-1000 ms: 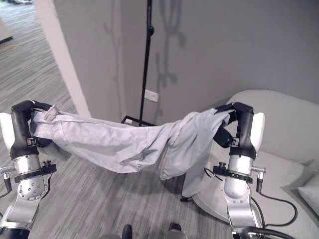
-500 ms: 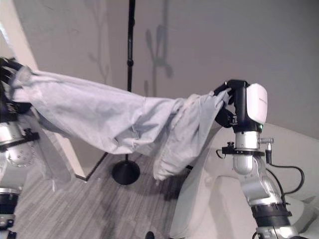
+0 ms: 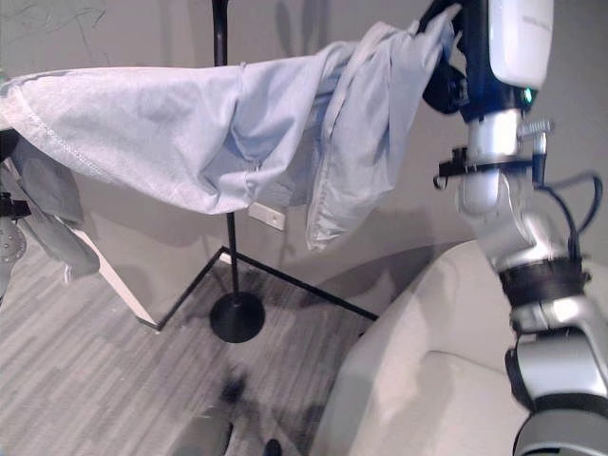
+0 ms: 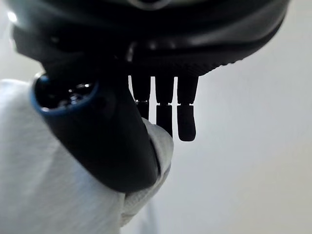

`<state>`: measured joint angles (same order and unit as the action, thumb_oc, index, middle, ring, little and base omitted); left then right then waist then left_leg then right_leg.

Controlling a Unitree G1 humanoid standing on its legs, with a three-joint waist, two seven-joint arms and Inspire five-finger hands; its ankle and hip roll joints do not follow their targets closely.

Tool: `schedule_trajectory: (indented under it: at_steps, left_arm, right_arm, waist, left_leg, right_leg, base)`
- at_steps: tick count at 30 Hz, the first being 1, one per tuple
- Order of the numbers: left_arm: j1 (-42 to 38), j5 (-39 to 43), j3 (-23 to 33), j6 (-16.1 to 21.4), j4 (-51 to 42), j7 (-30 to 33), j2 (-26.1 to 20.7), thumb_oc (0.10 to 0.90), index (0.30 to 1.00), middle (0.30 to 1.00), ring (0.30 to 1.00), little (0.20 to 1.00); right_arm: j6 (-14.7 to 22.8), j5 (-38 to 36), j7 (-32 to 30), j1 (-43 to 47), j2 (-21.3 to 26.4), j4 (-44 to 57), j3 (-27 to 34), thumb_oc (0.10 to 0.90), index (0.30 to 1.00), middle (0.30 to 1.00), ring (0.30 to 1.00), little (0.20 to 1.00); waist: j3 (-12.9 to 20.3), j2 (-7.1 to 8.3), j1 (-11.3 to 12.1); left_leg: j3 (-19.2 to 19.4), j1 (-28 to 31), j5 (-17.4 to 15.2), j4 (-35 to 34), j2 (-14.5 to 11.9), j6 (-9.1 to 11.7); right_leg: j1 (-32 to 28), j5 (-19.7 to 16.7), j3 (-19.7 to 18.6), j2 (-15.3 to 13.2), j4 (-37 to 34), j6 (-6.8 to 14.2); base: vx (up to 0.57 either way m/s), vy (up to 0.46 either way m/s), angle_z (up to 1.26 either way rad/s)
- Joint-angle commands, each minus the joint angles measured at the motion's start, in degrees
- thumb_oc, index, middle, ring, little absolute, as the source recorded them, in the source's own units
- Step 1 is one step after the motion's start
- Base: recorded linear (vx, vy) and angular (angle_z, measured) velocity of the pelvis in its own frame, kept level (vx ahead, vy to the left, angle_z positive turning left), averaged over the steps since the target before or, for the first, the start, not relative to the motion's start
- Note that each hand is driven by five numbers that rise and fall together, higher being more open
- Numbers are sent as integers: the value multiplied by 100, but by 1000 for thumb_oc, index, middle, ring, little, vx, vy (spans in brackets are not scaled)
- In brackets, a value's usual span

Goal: Hang the clothes on the sofa on the clothes rack.

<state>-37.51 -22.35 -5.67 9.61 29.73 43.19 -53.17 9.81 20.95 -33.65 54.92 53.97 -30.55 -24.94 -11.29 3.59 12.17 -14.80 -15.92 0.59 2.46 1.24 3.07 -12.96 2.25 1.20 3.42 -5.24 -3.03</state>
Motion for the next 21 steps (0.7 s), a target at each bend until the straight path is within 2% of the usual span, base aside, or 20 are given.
schedule_trajectory:
  at_steps: [1, 2, 4, 6, 10, 13, 16, 17, 19, 21]
  left_arm:
    - [-671, 366, 310, -121, 116, 417, -930, 400, 300, 300, 300, 300]
    - [-867, 475, 141, -111, 437, 429, -1043, 400, 300, 300, 300, 300]
    - [-1084, 600, -4, -174, 598, 419, -1141, 400, 300, 300, 300, 300]
    - [-1109, 722, -167, -201, 784, 139, -1274, 400, 300, 300, 300, 300]
    - [-1334, 798, -624, -171, 1595, -14, -1363, 400, 300, 300, 300, 300]
    - [-882, 998, -306, -194, 1652, -136, -1435, 400, 300, 300, 300, 300]
    - [-605, 988, -179, -186, 1724, -168, -1613, 400, 300, 300, 300, 300]
    - [-438, 931, -130, -224, 1719, -253, -1535, 400, 300, 300, 300, 300]
    - [-287, 896, -37, -229, 1554, -304, -1413, 400, 300, 300, 300, 300]
    - [299, 714, 325, -315, 1043, -354, -1102, 400, 300, 300, 300, 300]
  right_arm:
    - [-793, 40, -609, 298, 570, -569, 642, 400, 300, 300, 300, 300]
    - [-780, -71, -664, 634, 533, -1044, 329, 400, 300, 300, 300, 300]
    - [-810, -457, -521, 944, 449, -1526, 154, 400, 300, 300, 300, 300]
    - [-779, -840, -73, 1233, 440, -2275, -357, 400, 300, 300, 300, 300]
    - [-727, -981, 135, 1359, 292, -2672, -628, 400, 300, 300, 300, 300]
    - [-771, -1048, 226, 1347, 14, -2663, -554, 400, 300, 300, 300, 300]
    - [-727, -963, 317, 1364, -167, -2478, -709, 400, 300, 300, 300, 300]
    - [-690, -978, 435, 1277, -276, -2328, -681, 400, 300, 300, 300, 300]
    - [-666, -951, 471, 1174, -350, -2139, -642, 400, 300, 300, 300, 300]
    - [-686, -806, 547, 841, -386, -1734, -476, 400, 300, 300, 300, 300]
  waist:
    - [1144, 66, -232]
    - [1216, 79, -210]
    - [1318, 91, -227]
    - [1320, 106, -170]
    - [1288, 106, -174]
    - [1249, 166, 11]
    - [1140, 204, 213]
    - [1104, 285, 279]
    - [1063, 352, 288]
    - [1013, 411, 314]
  left_leg:
    - [223, 1108, 685, -740, 66, 32]
    - [298, 1170, 650, -746, 109, 4]
    - [360, 1307, 564, -746, 199, -47]
    - [506, 1465, 453, -746, 274, -121]
    - [557, 1512, 362, -746, 337, -215]
    - [687, 1575, 264, -746, 342, -259]
    - [844, 1497, 255, -746, 197, -232]
    - [898, 1456, 208, -746, 163, -246]
    - [908, 1438, 196, -746, 160, -254]
    - [920, 1413, 173, -746, 142, -275]
  right_leg:
    - [308, -106, 238, -846, 73, 970]
    - [363, -97, 206, -958, 129, 1033]
    - [397, -126, 175, -1131, 212, 1127]
    - [462, -167, 193, -1348, 370, 1264]
    - [544, -220, 214, -1473, 463, 1343]
    - [627, -416, 317, -1625, 470, 1452]
    - [737, -677, 737, -1797, 527, 1526]
    - [718, -790, 974, -1898, 464, 1549]
    - [734, -903, 1054, -1943, 494, 1564]
    - [755, -953, 1107, -1961, 488, 1578]
  base:
    - [227, 283, 11]
    - [190, 266, 6]
    - [157, 242, -32]
    - [130, 238, -49]
    - [62, 143, -15]
    - [71, 83, -17]
    - [-55, -46, -100]
    - [-41, -48, -35]
    - [-25, -51, -23]
    - [-32, -64, -12]
